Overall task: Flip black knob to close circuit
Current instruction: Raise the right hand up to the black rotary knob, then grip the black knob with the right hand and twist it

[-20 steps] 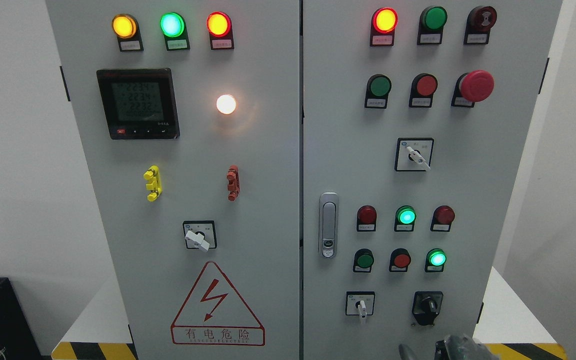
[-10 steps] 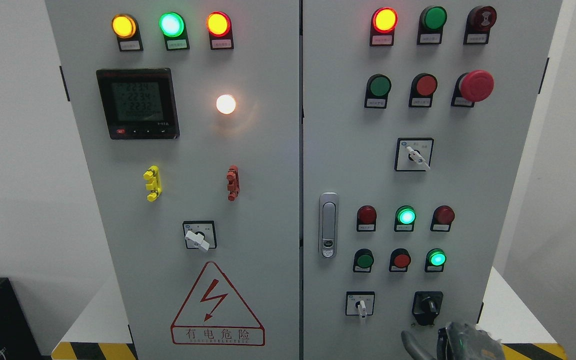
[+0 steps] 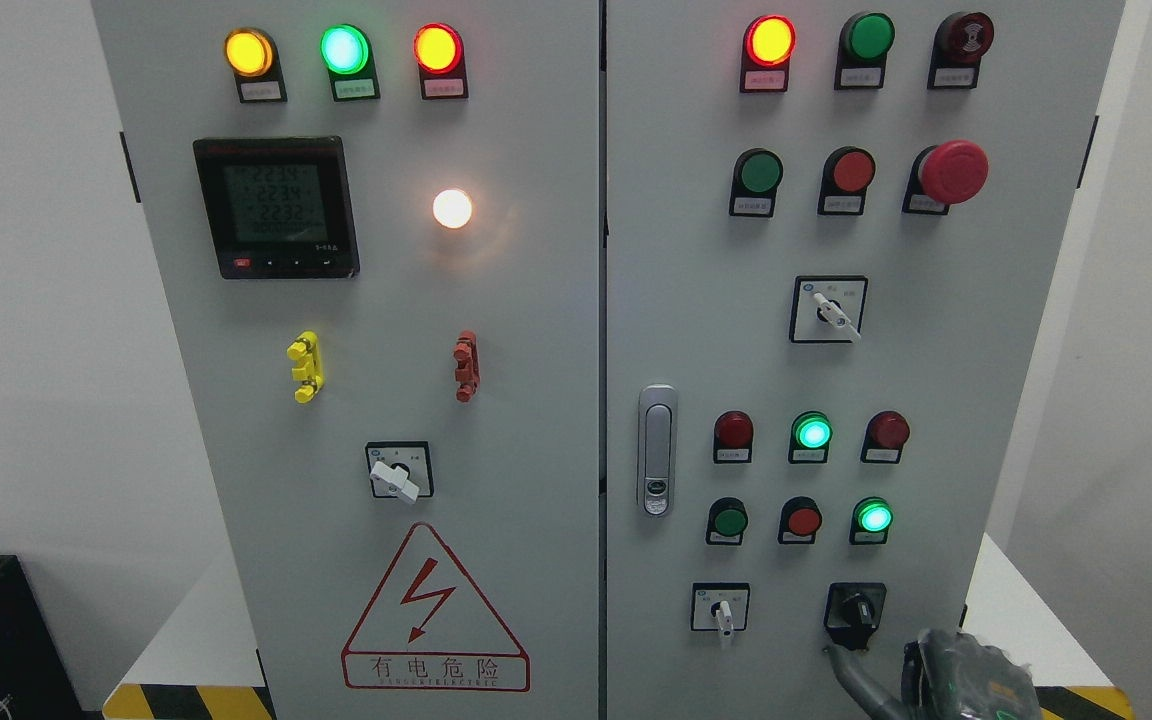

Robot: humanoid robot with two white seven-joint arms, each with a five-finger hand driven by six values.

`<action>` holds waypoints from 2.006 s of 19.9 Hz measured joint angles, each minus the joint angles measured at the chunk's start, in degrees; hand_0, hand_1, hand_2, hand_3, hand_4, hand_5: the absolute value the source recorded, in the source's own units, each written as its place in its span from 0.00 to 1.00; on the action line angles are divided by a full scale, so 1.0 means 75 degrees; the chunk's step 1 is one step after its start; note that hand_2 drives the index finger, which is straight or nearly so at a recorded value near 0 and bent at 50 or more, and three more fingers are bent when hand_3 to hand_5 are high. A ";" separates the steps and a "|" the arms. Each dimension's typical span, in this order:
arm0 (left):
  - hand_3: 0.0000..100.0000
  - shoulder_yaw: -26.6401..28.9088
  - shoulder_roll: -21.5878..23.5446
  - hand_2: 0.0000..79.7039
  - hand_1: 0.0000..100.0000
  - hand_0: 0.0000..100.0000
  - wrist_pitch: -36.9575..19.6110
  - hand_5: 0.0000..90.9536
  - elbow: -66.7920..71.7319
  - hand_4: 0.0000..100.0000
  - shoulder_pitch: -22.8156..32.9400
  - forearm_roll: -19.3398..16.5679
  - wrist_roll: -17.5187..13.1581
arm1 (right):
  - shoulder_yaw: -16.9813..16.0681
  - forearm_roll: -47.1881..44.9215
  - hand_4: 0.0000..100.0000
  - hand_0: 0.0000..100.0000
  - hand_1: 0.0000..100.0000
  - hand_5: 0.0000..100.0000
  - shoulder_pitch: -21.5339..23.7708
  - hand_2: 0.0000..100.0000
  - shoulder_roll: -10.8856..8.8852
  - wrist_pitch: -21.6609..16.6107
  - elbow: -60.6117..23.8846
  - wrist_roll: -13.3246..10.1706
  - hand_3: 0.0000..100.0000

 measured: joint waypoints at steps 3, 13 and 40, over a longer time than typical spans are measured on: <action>0.00 0.0000 0.0000 0.00 0.56 0.12 0.0000 0.00 0.0001 0.00 0.0000 0.0000 0.0000 | 0.0032 -0.0004 0.92 0.00 0.00 0.94 -0.0068 0.89 -0.0045 0.0008 0.0077 0.0002 1.00; 0.00 0.0000 0.0000 0.00 0.56 0.12 0.0000 0.00 0.0001 0.00 0.0000 0.0000 0.0000 | 0.0094 -0.0008 0.92 0.00 0.01 0.94 -0.0242 0.89 -0.0133 0.0030 0.0328 0.0020 1.00; 0.00 0.0000 0.0000 0.00 0.56 0.12 0.0033 0.00 0.0000 0.00 0.0000 0.0000 0.0000 | -0.0008 -0.0059 0.92 0.00 0.03 0.94 -0.0421 0.89 -0.0188 0.0170 0.0596 -0.0006 1.00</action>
